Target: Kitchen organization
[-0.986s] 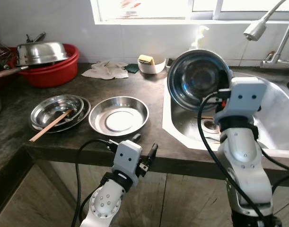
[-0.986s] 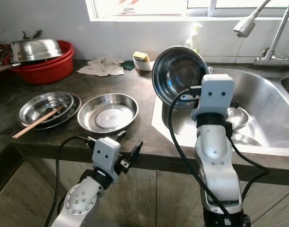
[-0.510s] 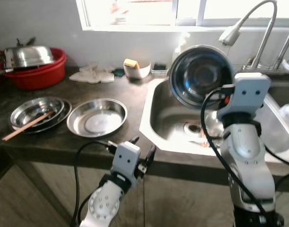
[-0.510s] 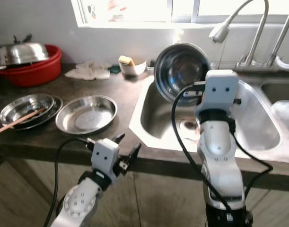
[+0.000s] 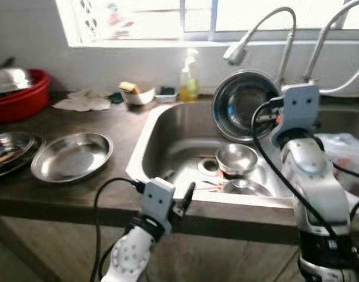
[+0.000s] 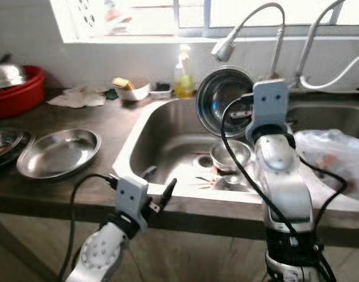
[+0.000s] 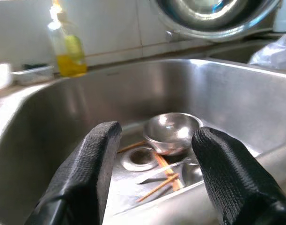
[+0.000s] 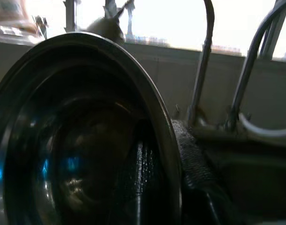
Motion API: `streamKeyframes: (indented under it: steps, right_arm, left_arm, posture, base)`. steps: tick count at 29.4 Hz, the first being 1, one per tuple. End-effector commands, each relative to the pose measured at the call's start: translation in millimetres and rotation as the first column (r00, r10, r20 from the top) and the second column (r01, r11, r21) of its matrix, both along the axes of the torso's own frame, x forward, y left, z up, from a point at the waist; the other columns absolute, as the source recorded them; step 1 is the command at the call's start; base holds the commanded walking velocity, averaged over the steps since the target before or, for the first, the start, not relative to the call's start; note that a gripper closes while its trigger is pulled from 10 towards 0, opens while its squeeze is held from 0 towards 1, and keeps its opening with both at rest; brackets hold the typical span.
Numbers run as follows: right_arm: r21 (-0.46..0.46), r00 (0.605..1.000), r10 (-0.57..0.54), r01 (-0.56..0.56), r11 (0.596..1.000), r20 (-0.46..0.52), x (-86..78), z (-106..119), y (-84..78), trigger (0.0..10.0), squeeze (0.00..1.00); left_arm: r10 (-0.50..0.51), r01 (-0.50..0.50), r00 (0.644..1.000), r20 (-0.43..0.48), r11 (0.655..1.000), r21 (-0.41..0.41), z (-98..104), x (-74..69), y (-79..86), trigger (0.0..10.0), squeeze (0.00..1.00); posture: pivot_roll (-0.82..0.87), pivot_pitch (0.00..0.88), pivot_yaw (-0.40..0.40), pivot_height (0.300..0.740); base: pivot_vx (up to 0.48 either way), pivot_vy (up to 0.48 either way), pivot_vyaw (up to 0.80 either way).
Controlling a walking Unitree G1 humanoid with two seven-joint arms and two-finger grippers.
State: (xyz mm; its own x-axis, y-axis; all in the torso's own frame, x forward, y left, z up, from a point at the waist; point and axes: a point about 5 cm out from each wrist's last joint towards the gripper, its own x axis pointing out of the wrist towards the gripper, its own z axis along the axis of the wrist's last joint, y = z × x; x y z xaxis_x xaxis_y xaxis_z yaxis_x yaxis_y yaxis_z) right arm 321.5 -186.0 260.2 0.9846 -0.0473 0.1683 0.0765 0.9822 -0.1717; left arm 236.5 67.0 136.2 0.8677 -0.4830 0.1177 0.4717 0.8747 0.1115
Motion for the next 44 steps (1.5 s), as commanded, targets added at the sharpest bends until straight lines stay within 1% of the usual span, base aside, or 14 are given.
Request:
streamKeyframes:
  steps: [1,4,11,12,18,22,23,27,34,35,37,41,43,44]
  right_arm:
    - [0.027,0.998,0.044,-0.043,0.999,-0.035,5.4,1.9,4.3,10.0,0.00]
    - [0.059,0.989,0.101,-0.095,0.994,-0.108,18.4,2.2,5.5,10.0,0.00]
    - [0.053,0.942,0.165,-0.156,0.986,-0.293,45.9,-10.0,7.8,10.0,0.00]
    - [0.053,0.942,0.165,-0.156,0.986,-0.293,45.9,-10.0,7.8,10.0,0.00]
    - [0.094,0.865,0.188,-0.163,0.982,-0.466,61.8,-36.8,4.8,10.0,0.00]
    - [0.123,0.812,0.227,-0.190,0.974,-0.537,64.0,-54.8,7.1,10.0,0.00]
    - [0.139,0.789,0.267,-0.229,0.963,-0.553,64.4,-59.8,11.0,10.0,0.00]
    - [0.101,0.768,0.248,-0.235,0.967,-0.590,63.9,-68.4,9.8,10.0,0.00]
    - [0.092,0.737,0.157,-0.127,0.988,-0.657,59.6,-90.9,-15.7,10.0,0.00]
    - [0.095,0.734,0.164,-0.135,0.986,-0.660,58.9,-91.7,-15.8,10.0,1.00]
    - [0.101,0.728,0.182,-0.154,0.983,-0.660,58.2,-91.9,-14.5,10.0,1.00]
    - [0.103,0.746,0.188,-0.159,0.982,-0.638,60.5,-86.7,-11.8,10.0,1.00]
    - [0.068,0.800,0.202,-0.198,0.978,-0.565,62.9,-76.6,-6.2,10.0,1.00]
    - [0.068,0.800,0.202,-0.198,0.978,-0.565,62.9,-76.6,-6.2,10.0,1.00]
  left_arm:
    - [0.001,0.000,1.000,-0.012,1.000,0.005,-1.8,-1.0,0.4,10.0,0.00]
    - [-0.001,0.001,1.000,-0.017,1.000,0.005,-2.5,-2.3,0.1,10.0,0.00]
    - [-0.005,0.005,1.000,-0.028,1.000,-0.002,-2.4,-7.9,-2.2,10.0,0.00]
    - [-0.005,0.005,1.000,-0.028,1.000,-0.002,-2.4,-7.9,-2.2,10.0,0.00]
    - [0.004,-0.004,0.999,-0.038,1.000,-0.003,-1.2,-13.7,-1.3,10.0,0.00]
    - [0.005,-0.005,0.999,-0.045,1.000,-0.002,0.3,-17.6,-0.8,10.0,0.00]
    - [0.006,-0.006,0.999,-0.048,1.000,-0.002,0.9,-19.3,0.0,10.0,0.00]
    - [0.011,-0.011,0.998,-0.055,1.000,-0.004,1.4,-21.5,0.6,10.0,0.00]
    - [0.014,-0.014,0.997,-0.072,1.000,-0.001,2.2,-24.8,0.2,10.0,0.00]
    - [0.014,-0.014,0.997,-0.073,1.000,0.000,2.2,-24.8,-0.1,10.0,0.00]
    - [0.014,-0.015,0.997,-0.074,1.000,0.000,2.3,-24.4,-0.7,10.0,0.00]
    - [0.015,-0.015,0.997,-0.074,1.000,0.000,2.6,-22.9,-1.9,10.0,0.00]
    - [0.018,-0.018,0.997,-0.072,1.000,-0.001,2.7,-21.3,-2.7,10.0,0.00]
    - [0.018,-0.018,0.997,-0.072,1.000,-0.001,2.7,-21.3,-2.7,10.0,0.00]
  posture:
    - [-0.05,0.012,0.000,0.740]
    - [-0.05,0.016,-0.002,0.740]
    - [-0.03,0.046,-0.013,0.740]
    - [-0.03,0.046,-0.013,0.740]
    - [-0.02,0.092,-0.027,0.740]
    - [-0.01,0.115,-0.029,0.740]
    - [0.00,0.125,-0.029,0.740]
    - [0.00,0.139,-0.033,0.740]
    - [0.00,0.162,-0.032,0.740]
    - [0.00,0.162,-0.033,0.740]
    - [0.00,0.161,-0.035,0.740]
    - [0.00,0.149,-0.036,0.740]
    - [0.00,0.134,-0.039,0.740]
    - [0.00,0.134,-0.039,0.740]
  base:
    - [0.000,0.000,0.00]
    - [0.000,0.000,0.00]
    - [0.000,0.000,0.00]
    - [0.000,0.000,0.00]
    - [0.000,0.000,0.00]
    - [0.000,0.000,0.00]
    - [0.000,0.000,0.00]
    - [0.000,0.000,0.00]
    - [0.000,0.000,0.00]
    - [0.000,0.000,0.00]
    - [0.000,0.000,0.00]
    - [0.000,0.000,0.00]
    - [0.000,0.000,0.00]
    - [0.000,0.000,0.00]
